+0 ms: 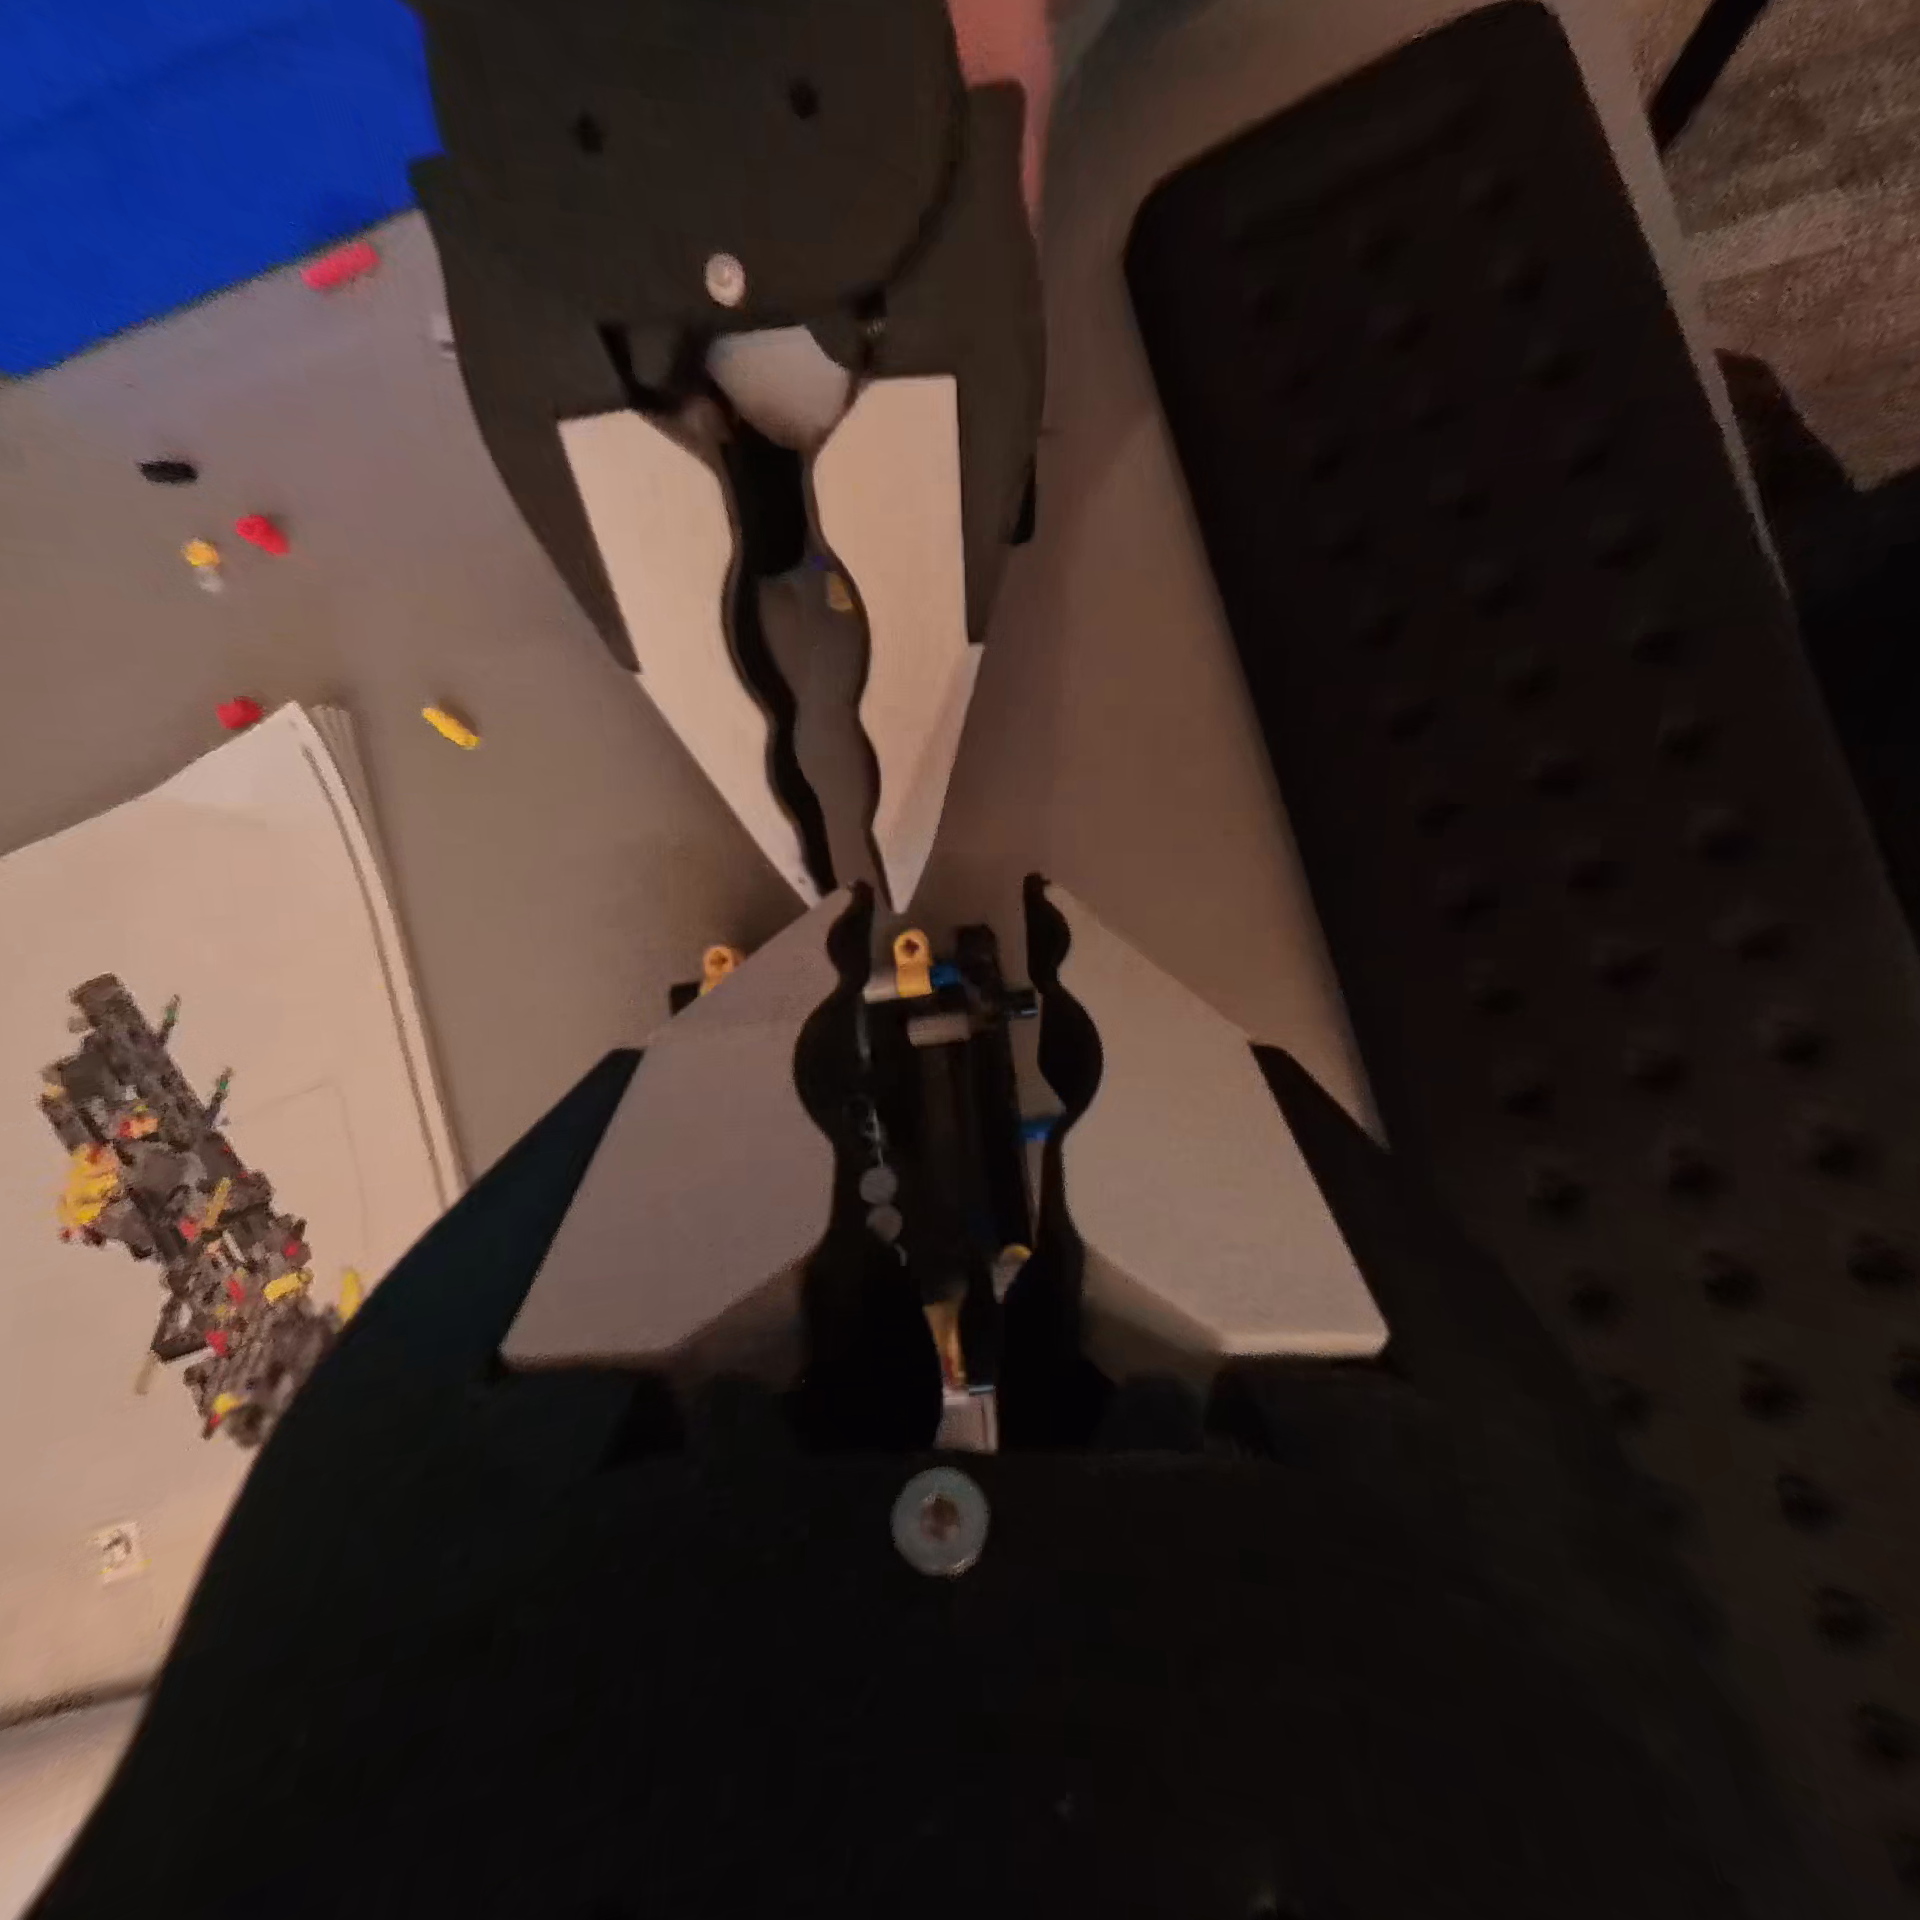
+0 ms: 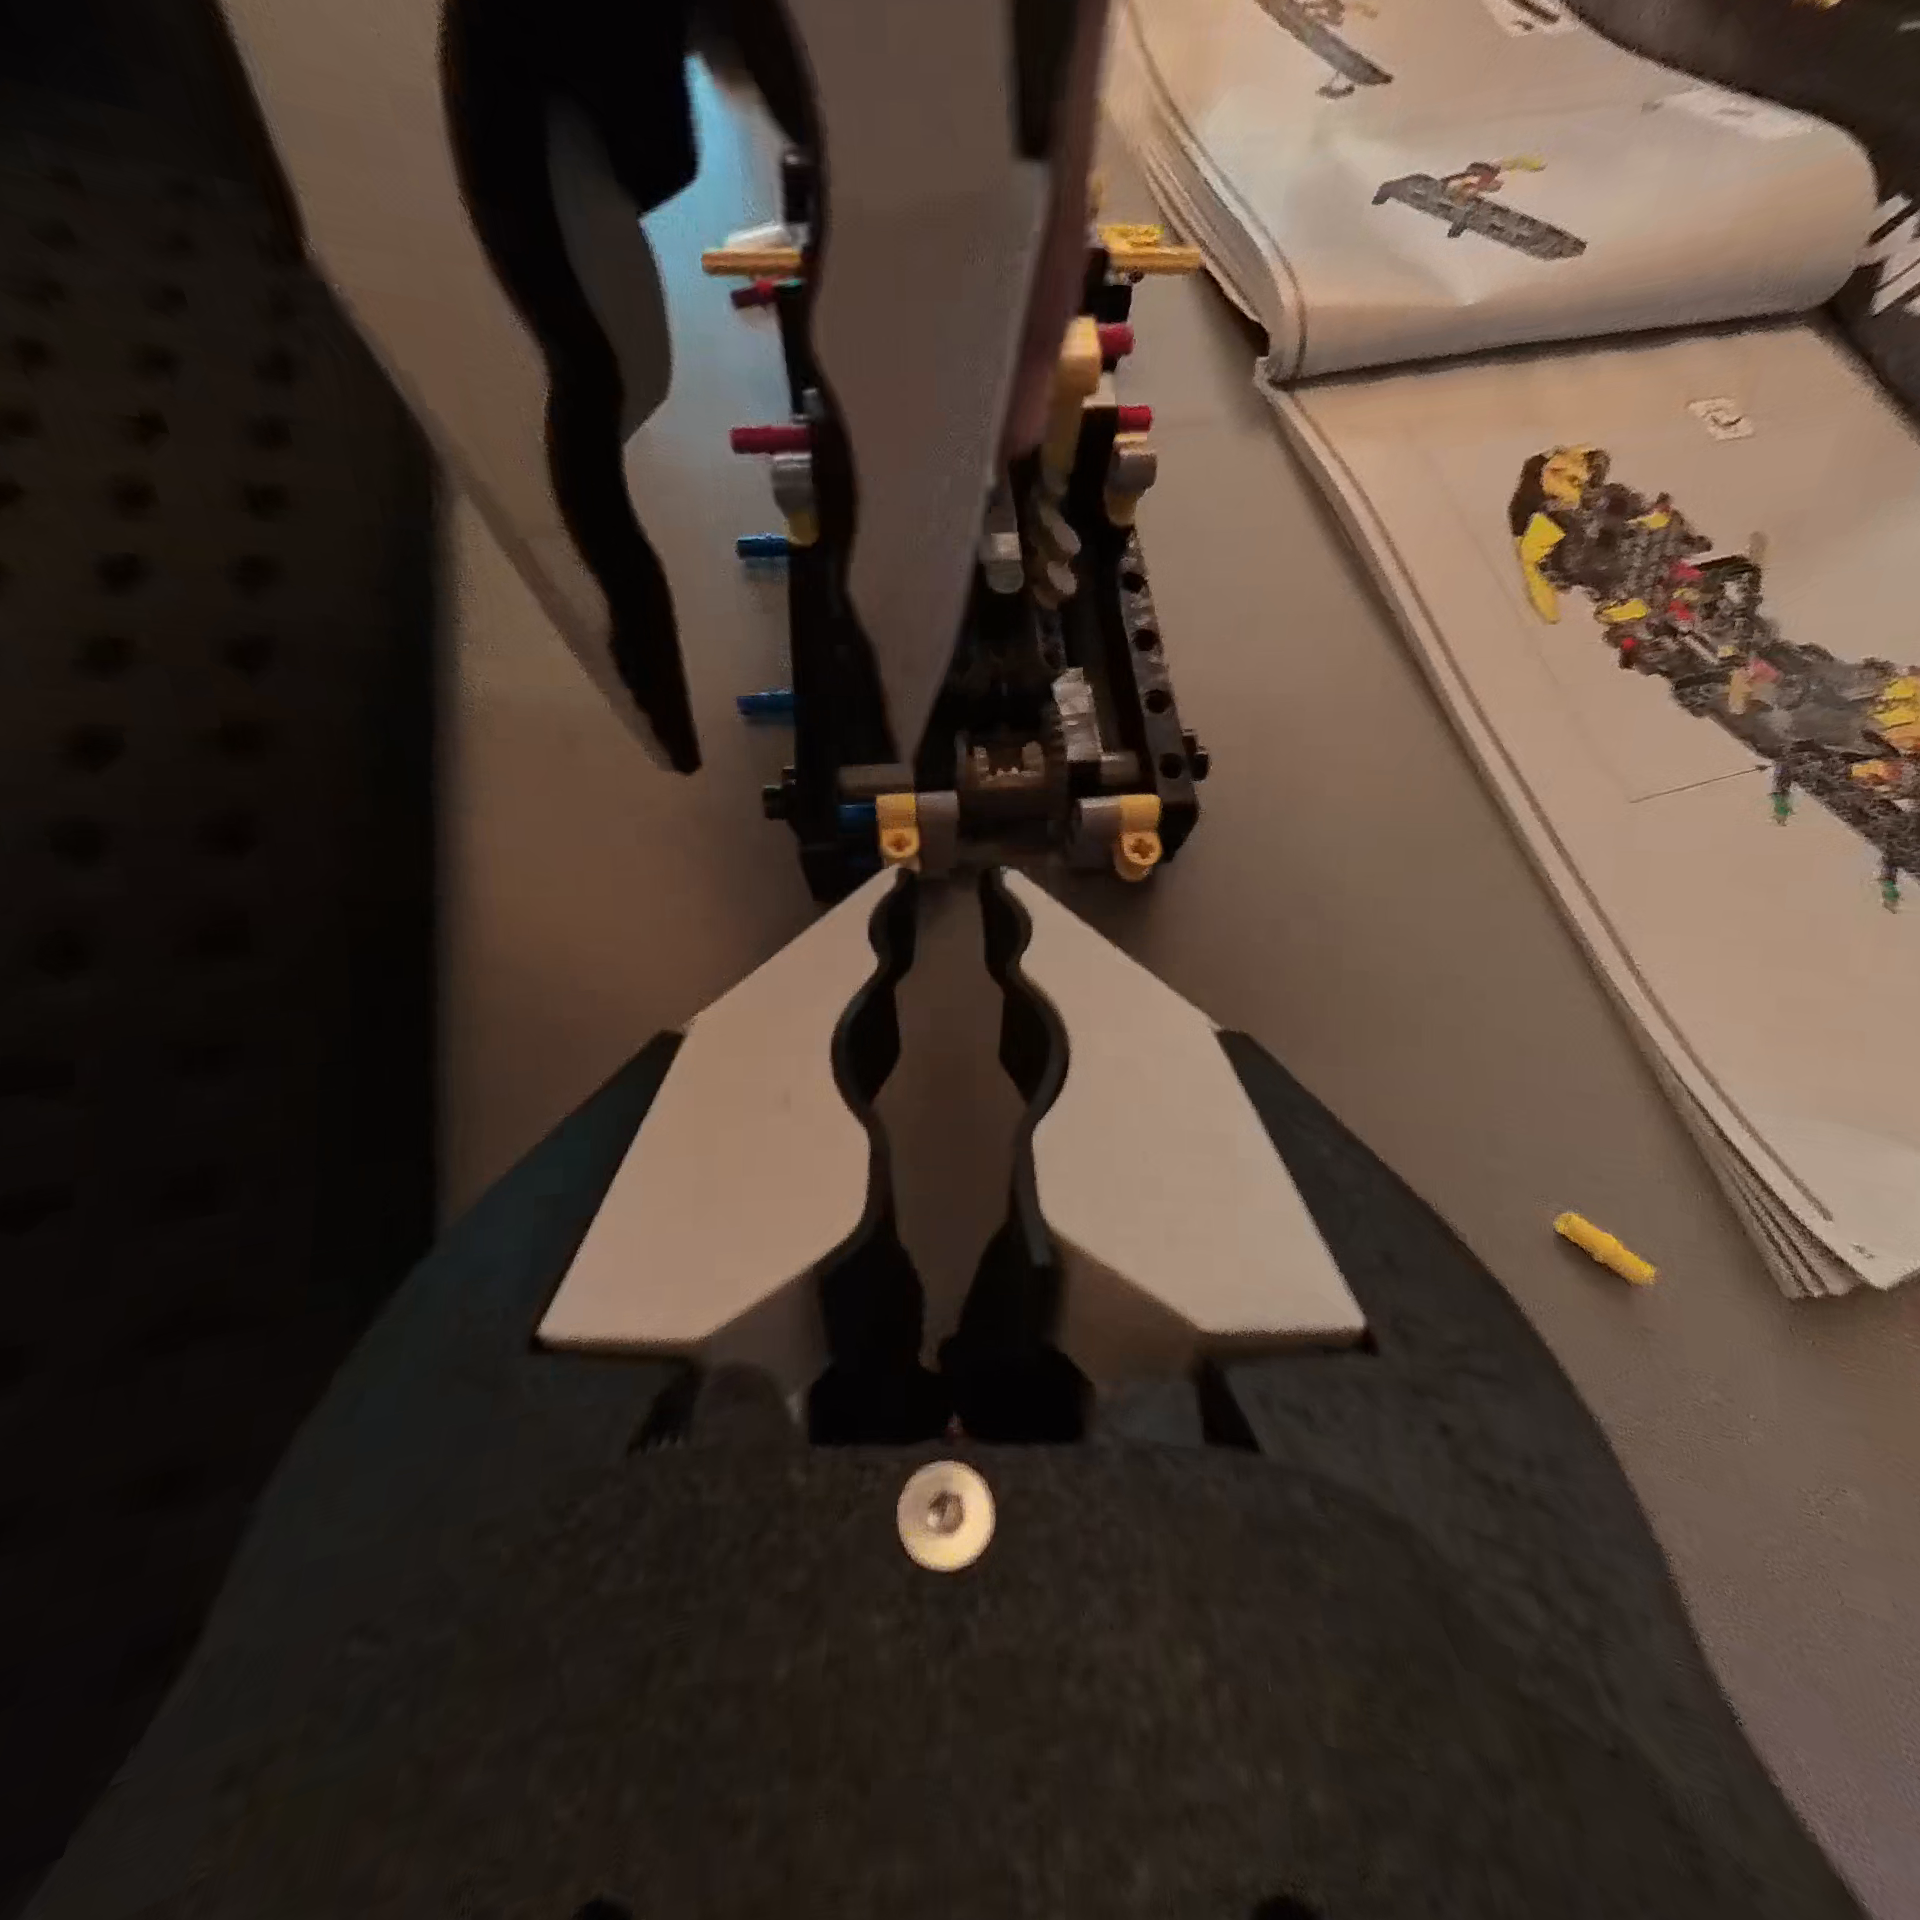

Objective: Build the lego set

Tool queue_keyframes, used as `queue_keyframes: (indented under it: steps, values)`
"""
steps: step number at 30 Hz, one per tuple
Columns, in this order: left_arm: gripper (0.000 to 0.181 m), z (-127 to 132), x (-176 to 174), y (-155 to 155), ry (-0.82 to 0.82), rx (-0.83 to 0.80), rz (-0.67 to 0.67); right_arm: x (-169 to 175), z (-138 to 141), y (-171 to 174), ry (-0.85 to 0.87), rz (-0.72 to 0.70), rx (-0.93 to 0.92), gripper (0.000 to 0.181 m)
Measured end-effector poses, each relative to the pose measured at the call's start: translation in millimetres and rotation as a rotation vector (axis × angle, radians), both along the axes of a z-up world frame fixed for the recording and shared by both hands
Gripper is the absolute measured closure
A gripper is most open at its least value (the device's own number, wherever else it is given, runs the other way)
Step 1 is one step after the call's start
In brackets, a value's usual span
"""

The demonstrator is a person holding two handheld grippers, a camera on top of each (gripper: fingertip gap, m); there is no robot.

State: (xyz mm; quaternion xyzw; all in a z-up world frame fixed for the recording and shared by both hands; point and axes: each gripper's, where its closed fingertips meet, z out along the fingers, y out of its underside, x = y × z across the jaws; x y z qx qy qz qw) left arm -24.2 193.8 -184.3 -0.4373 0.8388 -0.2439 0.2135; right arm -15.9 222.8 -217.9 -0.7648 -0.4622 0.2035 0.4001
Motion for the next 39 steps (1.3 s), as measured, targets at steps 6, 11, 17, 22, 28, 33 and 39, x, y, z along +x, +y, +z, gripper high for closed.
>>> queue_keyframes:
  steps: [6, 11, 17, 22, 28, 33, 39]
  values:
    - [0.147, 4, -20, 1, 0.091, -0.051, -0.033, -9, 0, -3, 0.032, 0.035, -0.008, 0.168]
    - [0.148, -21, -22, 8, 0.122, 0.047, -0.018, -11, -8, -2, 0.007, 0.045, -0.026, 0.168]
    - [0.154, -28, -23, 12, 0.125, 0.120, -0.051, -14, -8, -2, 0.015, 0.066, -0.023, 0.171]
    - [0.159, -31, -20, 13, 0.112, 0.164, -0.061, -16, -9, -1, -0.013, 0.069, 0.004, 0.175]
    - [0.161, -33, -19, 15, 0.107, 0.201, -0.060, -12, -11, -3, -0.025, 0.071, -0.027, 0.175]
    - [0.161, -33, -17, 15, 0.099, 0.191, -0.053, -12, -11, -3, -0.012, 0.073, -0.026, 0.175]
    - [0.158, -20, -21, 18, 0.083, 0.106, -0.040, -8, 0, -9, -0.015, 0.091, 0.027, 0.145]
